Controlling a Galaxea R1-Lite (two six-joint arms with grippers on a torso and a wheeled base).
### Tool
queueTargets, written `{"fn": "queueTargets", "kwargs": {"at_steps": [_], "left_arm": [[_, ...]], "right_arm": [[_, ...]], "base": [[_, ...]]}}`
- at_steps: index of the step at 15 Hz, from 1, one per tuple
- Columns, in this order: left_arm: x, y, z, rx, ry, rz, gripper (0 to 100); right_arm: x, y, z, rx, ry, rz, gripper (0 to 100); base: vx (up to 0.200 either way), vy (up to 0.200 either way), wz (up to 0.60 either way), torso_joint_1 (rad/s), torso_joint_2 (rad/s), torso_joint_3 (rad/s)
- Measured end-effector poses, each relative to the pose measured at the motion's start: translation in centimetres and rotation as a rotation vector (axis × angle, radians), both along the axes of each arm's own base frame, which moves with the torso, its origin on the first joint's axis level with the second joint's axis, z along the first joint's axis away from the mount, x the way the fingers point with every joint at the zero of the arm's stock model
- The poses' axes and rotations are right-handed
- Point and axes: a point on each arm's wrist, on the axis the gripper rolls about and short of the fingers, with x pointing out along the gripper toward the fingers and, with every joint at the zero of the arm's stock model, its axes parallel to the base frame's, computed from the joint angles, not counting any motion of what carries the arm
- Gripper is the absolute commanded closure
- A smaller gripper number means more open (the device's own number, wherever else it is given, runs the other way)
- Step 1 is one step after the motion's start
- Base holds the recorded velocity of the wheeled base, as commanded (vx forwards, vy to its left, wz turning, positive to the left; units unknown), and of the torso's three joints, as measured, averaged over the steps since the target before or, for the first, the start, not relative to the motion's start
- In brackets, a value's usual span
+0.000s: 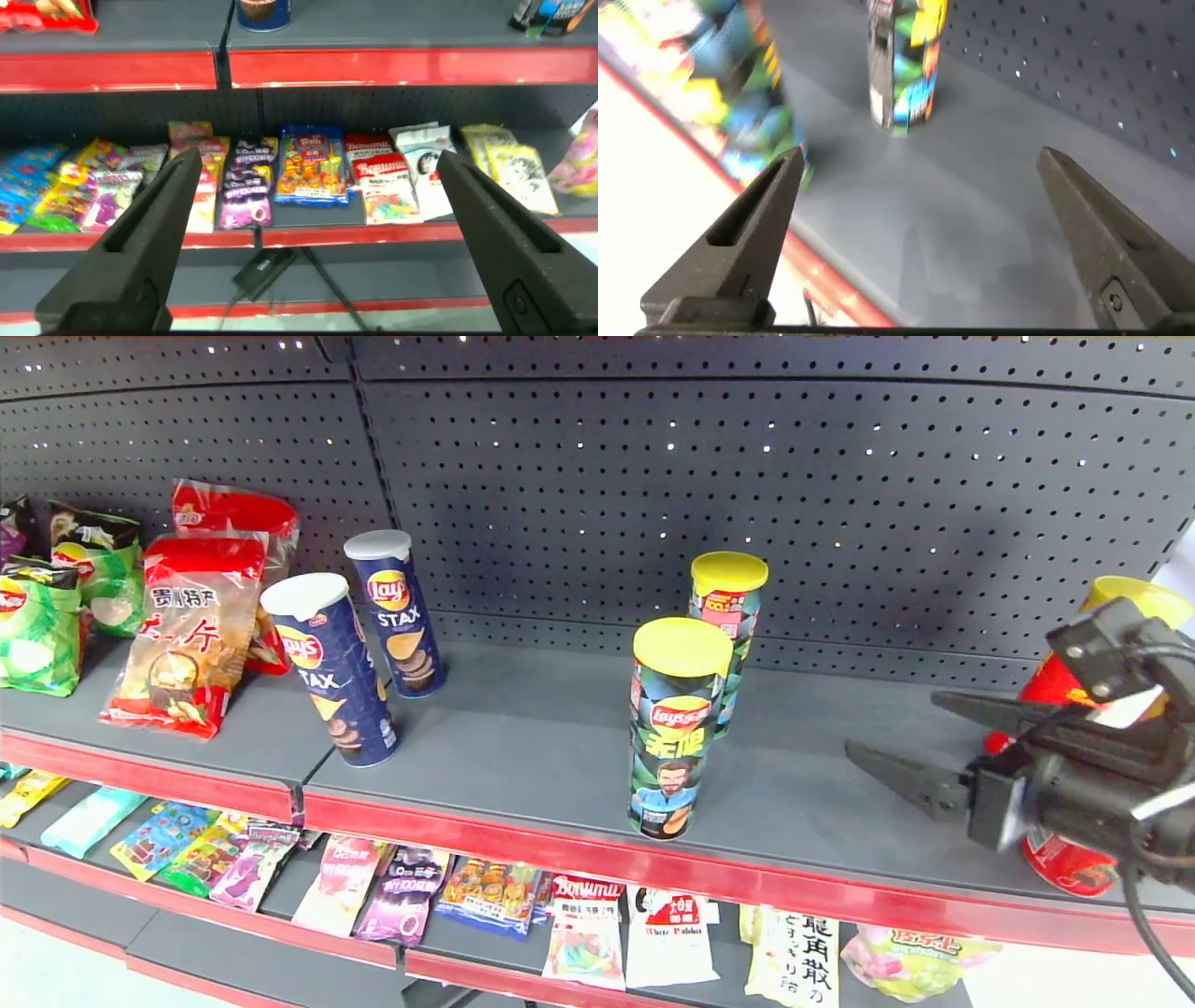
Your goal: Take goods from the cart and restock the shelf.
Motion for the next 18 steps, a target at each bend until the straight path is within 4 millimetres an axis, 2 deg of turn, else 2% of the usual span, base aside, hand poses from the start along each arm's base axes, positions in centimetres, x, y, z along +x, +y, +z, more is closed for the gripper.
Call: {"fn": "queueTargets", "kwargs": {"at_steps": [5,9,12,18], "left_arm": [[0.0,0.0,0.0,0.0,-0.003,-0.005,0],[0.0,0.0,0.0,-0.009,-0.001,-0.002,0],[0.0,0.0,0.0,-0.017,0.001,0.001,0],[0.0,0.0,0.0,-0.016,0.001,0.002,0]], "right_arm": [[-6.5,-3.0,-1.7,-0.008,-0.027,-0.03,0],[-10.2,-6.0,-3.0,-0.052,0.035,-0.295,0],[-11.5,-7.3,-3.2,-0.049,0.022,-0.461,0],[-12.0,-7.6,-3.3,-0.098,-0.008,-0.487,0]], "base": [[0.0,0.0,0.0,0.0,0.0,0.0],[0.0,0.0,0.0,0.0,0.0,0.0],[0.0,0.0,0.0,0.0,0.0,0.0],[0.0,0.0,0.0,0.0,0.0,0.0]]}}
